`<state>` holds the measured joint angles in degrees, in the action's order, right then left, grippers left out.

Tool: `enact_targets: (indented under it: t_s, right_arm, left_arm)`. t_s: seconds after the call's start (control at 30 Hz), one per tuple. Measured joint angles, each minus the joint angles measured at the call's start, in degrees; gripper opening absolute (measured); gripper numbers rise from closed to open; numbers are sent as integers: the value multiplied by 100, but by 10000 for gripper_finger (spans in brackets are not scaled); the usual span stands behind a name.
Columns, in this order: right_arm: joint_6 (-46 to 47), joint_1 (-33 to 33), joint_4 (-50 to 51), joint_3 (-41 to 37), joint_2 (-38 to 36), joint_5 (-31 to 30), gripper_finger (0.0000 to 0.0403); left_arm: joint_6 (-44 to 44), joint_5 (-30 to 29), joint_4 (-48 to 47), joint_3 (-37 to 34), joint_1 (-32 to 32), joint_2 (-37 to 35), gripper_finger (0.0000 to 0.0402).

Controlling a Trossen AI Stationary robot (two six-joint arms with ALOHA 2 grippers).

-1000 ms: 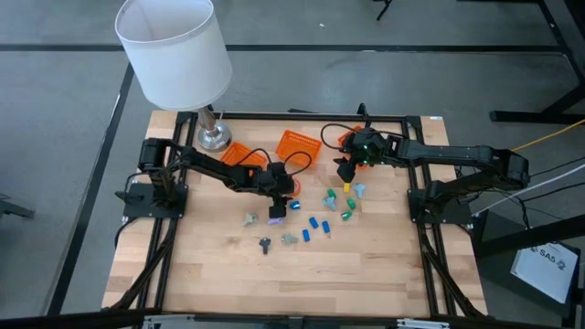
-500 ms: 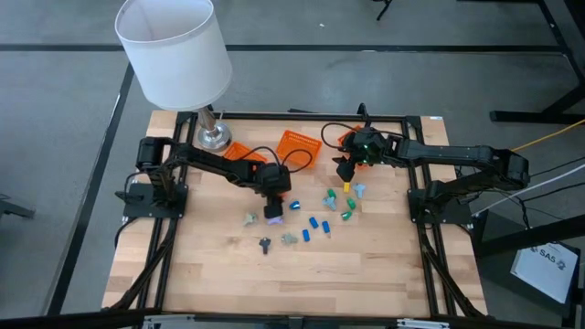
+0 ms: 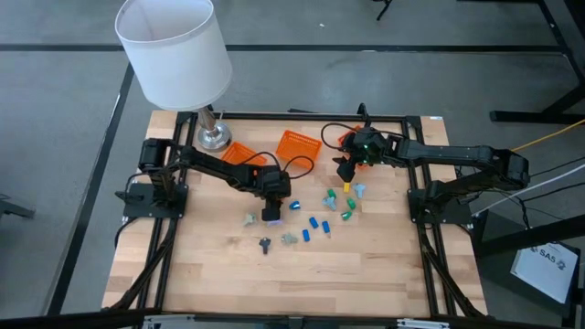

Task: Pick and place Stapler, Stapler remover, tape
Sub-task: Put the orange tape into the right orange bin

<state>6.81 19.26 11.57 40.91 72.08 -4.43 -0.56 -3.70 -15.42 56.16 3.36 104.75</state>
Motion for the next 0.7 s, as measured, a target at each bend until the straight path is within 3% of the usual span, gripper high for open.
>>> enact_targets:
  t_s: [0.4, 0.7]
  right_arm:
    - [-2, -2, 0, 0, -1, 0, 213]
    - [2, 0, -17, 0, -1, 0, 214]
  left_arm:
    - [-128, -50, 27, 0, 4, -2, 164]
    - [-241, -176, -68, -32, 20, -231, 70]
